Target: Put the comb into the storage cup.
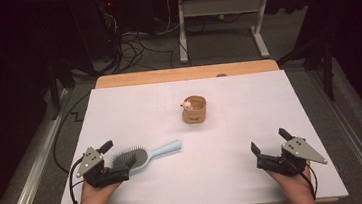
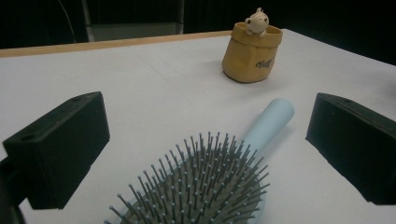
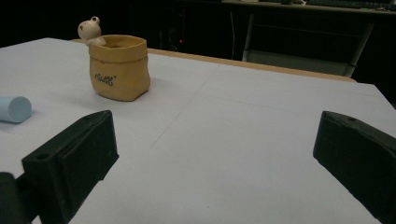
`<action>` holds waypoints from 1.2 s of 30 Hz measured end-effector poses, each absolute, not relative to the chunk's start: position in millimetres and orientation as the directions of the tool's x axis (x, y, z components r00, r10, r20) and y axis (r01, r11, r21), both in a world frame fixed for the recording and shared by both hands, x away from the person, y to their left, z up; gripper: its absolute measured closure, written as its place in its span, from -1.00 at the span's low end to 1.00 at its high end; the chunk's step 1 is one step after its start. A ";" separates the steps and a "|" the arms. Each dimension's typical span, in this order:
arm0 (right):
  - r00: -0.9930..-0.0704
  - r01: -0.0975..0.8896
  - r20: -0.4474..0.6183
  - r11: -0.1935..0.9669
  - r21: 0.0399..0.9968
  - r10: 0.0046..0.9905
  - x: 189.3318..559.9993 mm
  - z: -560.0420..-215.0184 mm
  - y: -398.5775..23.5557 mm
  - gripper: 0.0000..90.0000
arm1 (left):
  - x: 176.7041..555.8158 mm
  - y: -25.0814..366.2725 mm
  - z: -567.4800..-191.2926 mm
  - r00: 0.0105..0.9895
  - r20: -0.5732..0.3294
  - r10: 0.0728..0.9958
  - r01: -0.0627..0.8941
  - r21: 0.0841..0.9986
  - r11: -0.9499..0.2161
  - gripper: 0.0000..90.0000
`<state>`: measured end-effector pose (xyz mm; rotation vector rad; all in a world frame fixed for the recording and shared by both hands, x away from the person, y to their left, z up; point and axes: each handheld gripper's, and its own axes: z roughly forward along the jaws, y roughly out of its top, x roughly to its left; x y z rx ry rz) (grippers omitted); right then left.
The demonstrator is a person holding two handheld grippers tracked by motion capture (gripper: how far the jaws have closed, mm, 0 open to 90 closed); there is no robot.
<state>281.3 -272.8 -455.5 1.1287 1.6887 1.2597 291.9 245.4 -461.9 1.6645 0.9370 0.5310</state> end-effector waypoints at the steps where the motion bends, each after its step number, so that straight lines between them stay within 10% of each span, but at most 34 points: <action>1: -0.343 0.219 -0.052 0.133 0.967 0.938 281.6 -455.7 -273.2 -1.00 | 292.0 245.4 -461.7 0.585 -0.120 0.802 0.310 0.947 -0.085 -1.00; 20: -0.350 0.233 -0.059 0.147 0.961 0.935 283.6 -456.5 -272.0 -0.99 | 293.8 250.2 -456.1 0.580 -0.154 0.800 0.346 0.936 -0.070 -0.92; 30: -0.338 0.235 -0.051 0.137 0.962 0.940 282.4 -455.4 -274.7 -0.98 | 284.2 241.3 -451.1 0.692 -0.105 0.714 0.307 0.938 -0.160 0.23; 32: -0.337 0.232 -0.051 0.135 0.963 0.940 282.5 -455.0 -275.4 -0.98 | 285.8 231.9 -453.2 0.723 -0.122 0.680 0.370 0.900 -0.232 0.74; 36: -0.336 0.232 -0.048 0.132 0.964 0.940 282.9 -454.9 -276.0 -0.98 | 284.0 213.5 -456.1 0.754 -0.083 0.652 0.408 0.837 -0.365 0.97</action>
